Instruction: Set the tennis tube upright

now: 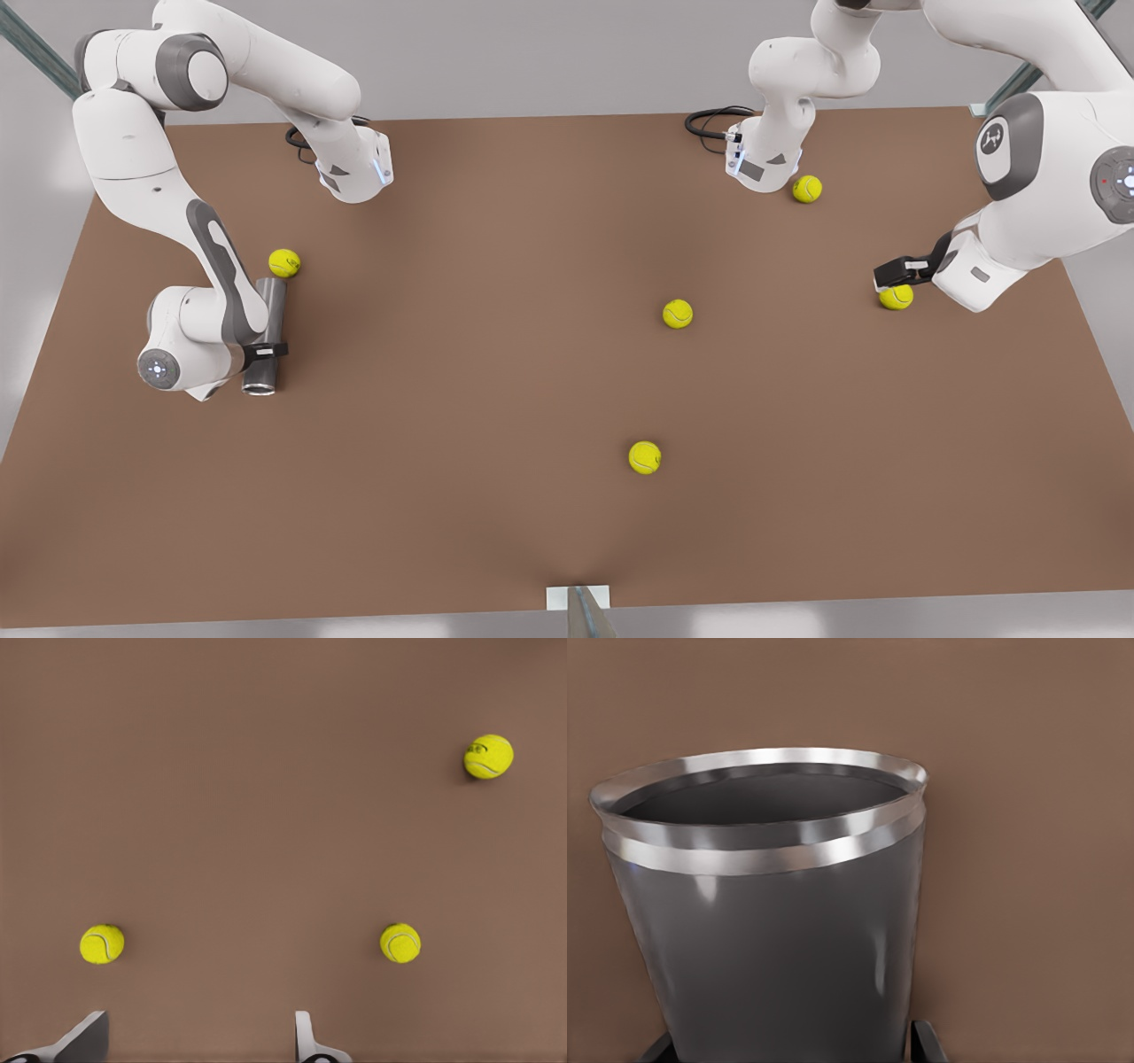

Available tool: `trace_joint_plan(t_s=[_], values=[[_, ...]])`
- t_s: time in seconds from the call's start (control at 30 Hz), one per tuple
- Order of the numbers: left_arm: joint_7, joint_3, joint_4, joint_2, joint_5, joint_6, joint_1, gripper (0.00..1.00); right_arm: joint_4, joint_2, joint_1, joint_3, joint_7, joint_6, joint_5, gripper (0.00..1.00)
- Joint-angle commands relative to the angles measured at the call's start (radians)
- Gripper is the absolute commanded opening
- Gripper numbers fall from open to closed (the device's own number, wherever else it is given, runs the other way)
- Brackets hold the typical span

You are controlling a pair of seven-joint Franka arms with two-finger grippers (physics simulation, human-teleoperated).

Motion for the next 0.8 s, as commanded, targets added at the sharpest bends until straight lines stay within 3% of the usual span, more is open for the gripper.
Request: trace_joint_plan(t_s=[0.0,0.2,0.23,0.77], values=[[0.000,0.000,0.000,0.000,0.001,0.000,0.000,1.00,-0.001,0.000,0.000,0.000,0.000,0.000,0.000,0.87],[0.000,0.000,0.000,0.000,0.000,0.000,0.000,1.00,0.001,0.000,0.000,0.000,0.001,0.000,0.002,0.86],[0.000,0.000,0.000,0.001,0.000,0.000,0.000,1.00,0.001,0.000,0.002,0.000,0.001,-0.002,0.000,0.81],[0.000,0.000,0.000,0.000,0.000,-0.005,0.000,1.00,0.022,-0.002,0.017,0.000,-0.002,-0.015,0.003,0.82]])
